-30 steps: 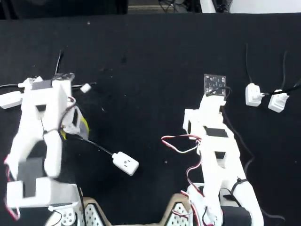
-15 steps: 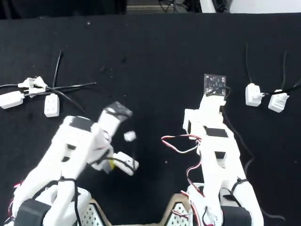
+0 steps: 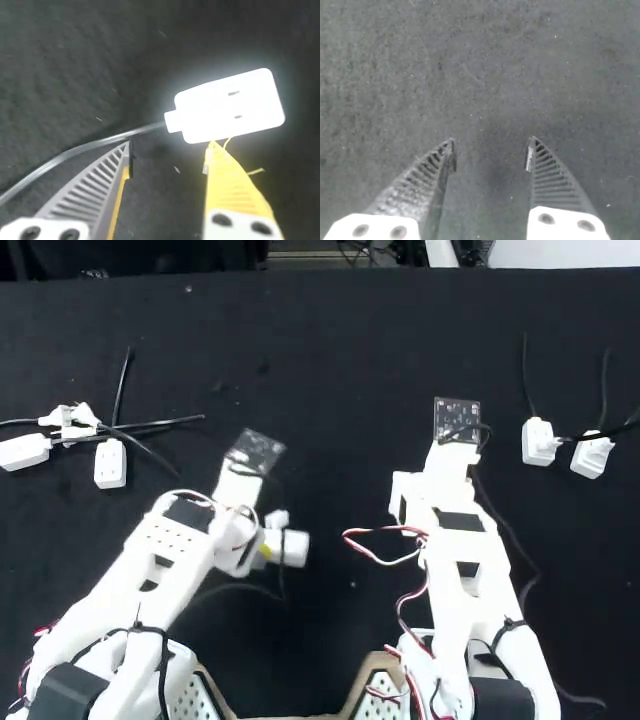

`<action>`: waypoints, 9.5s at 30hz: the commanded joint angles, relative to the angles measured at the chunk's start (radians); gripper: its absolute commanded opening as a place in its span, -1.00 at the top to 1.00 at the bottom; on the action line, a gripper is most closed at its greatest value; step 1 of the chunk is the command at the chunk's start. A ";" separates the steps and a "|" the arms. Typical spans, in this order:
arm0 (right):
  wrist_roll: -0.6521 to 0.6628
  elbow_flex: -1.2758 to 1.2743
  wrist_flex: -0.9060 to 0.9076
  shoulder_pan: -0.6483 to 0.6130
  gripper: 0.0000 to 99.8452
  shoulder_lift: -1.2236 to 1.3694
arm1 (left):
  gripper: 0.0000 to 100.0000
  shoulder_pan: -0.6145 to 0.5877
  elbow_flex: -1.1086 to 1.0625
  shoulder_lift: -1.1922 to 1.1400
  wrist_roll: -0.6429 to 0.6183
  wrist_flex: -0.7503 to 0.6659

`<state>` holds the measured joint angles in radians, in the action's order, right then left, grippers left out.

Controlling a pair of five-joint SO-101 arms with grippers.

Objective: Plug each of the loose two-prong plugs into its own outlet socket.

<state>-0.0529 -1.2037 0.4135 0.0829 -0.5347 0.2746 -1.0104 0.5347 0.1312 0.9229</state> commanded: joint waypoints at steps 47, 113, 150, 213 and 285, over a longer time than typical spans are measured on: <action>-0.008 0.058 0.005 -0.011 0.56 -0.039 | 0.51 -0.823 1.343 -0.910 -0.161 0.267; -0.008 0.056 0.005 -0.012 0.56 -0.038 | 0.46 -0.944 2.442 -1.751 -0.589 0.597; -0.008 0.059 0.005 -0.012 0.56 -0.039 | 0.91 -0.952 2.675 -1.722 -0.678 0.715; 0.164 0.154 0.471 0.258 0.56 -0.383 | 0.92 -0.056 0.912 -0.431 -0.512 0.308; 1.679 0.209 0.776 -0.172 0.53 -0.177 | 0.47 -0.599 -0.113 0.052 -0.563 -0.443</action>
<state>1.4768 -1.1285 1.0994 -0.0783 -0.8385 -0.3099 -1.1423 0.5577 -0.4196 0.4933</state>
